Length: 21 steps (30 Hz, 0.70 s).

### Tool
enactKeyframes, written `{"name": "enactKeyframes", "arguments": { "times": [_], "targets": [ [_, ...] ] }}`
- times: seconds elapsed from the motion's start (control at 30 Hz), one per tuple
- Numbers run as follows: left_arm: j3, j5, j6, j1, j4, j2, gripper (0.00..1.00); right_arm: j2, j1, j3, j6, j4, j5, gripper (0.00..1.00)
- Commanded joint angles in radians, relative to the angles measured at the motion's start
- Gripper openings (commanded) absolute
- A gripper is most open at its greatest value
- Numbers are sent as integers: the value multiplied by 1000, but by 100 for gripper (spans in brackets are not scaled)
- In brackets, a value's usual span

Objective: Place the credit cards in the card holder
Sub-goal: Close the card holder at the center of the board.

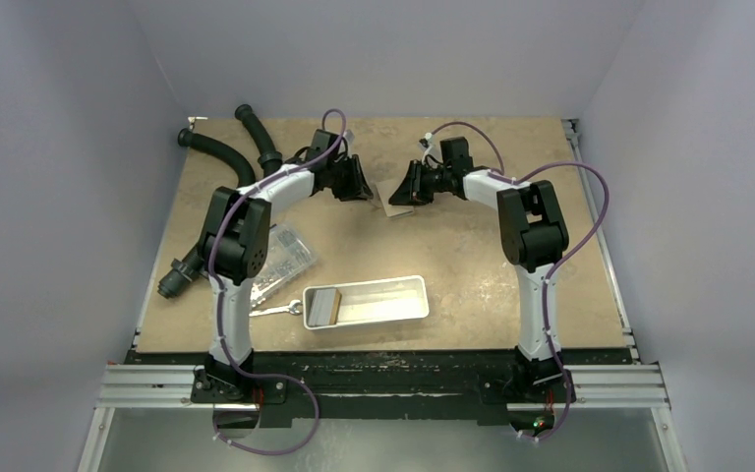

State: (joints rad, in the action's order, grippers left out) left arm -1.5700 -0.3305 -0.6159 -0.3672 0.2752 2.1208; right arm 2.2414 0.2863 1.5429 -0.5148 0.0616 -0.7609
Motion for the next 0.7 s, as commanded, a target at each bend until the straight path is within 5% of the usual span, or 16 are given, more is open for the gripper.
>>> {"name": "enactKeyframes", "arguments": {
  "times": [0.0, 0.4, 0.53, 0.67],
  "targets": [
    [-46, 15, 15, -9, -9, 21, 25, 37, 5, 19, 35, 55, 54, 24],
    [-55, 21, 17, -15, -7, 25, 14, 32, 4, 20, 38, 60, 52, 20],
    [-48, 13, 19, -15, -9, 13, 32, 32, 6, 22, 40, 63, 54, 20],
    [-37, 15, 15, -13, -17, -7, 34, 35, 6, 18, 42, 63, 54, 19]
  ]
}}
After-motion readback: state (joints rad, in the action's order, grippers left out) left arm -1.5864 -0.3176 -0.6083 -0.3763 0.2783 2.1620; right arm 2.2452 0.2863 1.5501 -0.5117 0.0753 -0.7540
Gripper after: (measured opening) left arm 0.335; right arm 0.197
